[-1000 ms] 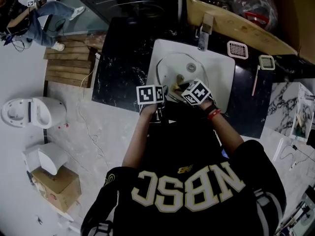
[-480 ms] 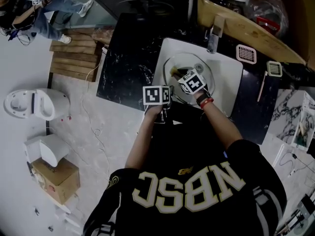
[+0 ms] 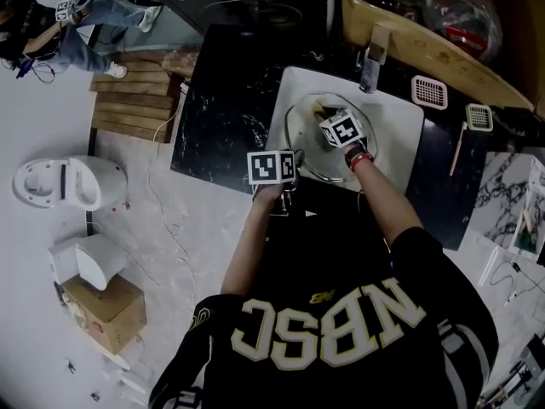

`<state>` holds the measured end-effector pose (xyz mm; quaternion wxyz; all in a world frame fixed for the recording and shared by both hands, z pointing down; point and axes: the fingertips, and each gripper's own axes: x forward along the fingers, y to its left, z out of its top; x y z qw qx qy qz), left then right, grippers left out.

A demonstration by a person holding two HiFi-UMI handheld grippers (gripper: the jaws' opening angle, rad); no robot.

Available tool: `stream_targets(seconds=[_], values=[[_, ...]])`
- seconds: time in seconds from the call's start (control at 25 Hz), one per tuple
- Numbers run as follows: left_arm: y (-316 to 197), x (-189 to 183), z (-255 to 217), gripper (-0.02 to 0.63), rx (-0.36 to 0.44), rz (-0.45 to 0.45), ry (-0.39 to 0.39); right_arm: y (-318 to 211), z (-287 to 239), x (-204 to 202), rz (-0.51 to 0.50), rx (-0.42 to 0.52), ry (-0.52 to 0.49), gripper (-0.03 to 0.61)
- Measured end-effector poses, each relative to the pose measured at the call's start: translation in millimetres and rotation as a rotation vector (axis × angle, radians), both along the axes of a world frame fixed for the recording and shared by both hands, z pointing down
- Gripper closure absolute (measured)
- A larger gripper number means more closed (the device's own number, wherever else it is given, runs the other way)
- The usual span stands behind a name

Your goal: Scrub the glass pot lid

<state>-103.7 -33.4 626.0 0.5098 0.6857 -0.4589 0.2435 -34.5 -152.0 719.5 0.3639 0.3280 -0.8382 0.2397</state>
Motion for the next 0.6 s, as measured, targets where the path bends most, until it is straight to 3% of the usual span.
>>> stream_targets(seconds=[0.24,0.6], values=[[1,1,2,0.468,0.028,0.026,-0.072,3,13,24,0.006,-0.024,0.043,0.488],[1,1,2,0.482,0.032,0.042,-0.059,19,31,71,-0.002,-0.066,0.212,0.486]])
